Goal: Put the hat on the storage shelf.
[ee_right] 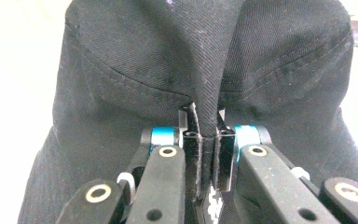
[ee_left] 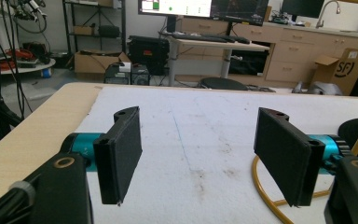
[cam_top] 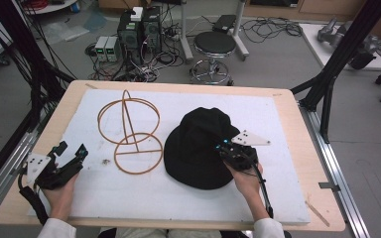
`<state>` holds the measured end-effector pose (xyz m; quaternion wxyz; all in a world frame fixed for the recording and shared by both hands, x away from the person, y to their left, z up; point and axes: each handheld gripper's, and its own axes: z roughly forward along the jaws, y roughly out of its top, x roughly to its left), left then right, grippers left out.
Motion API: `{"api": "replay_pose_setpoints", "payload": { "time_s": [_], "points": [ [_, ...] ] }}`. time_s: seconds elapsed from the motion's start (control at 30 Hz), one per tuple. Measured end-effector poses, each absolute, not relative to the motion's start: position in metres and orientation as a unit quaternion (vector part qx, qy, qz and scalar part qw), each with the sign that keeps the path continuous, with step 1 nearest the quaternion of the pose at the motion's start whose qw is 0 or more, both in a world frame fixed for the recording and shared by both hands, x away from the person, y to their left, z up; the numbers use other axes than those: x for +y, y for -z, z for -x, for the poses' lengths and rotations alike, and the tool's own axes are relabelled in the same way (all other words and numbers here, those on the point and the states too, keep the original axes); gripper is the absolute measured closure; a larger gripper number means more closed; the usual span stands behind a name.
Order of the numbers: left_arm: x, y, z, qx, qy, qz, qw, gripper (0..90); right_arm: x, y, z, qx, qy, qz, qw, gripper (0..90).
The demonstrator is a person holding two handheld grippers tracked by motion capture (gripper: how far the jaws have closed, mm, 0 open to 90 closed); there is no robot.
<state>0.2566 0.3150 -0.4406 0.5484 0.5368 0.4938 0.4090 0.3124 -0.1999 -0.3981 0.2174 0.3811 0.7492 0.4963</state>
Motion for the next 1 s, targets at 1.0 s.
{"api": "replay_pose_setpoints", "payload": {
  "time_s": [1.0],
  "points": [
    [0.316,0.440,-0.255,0.496,-0.408,-0.534,0.550,32.2,-0.227,0.363,-0.289,0.654,-0.627,-0.345,0.244,85.5]
  ]
}}
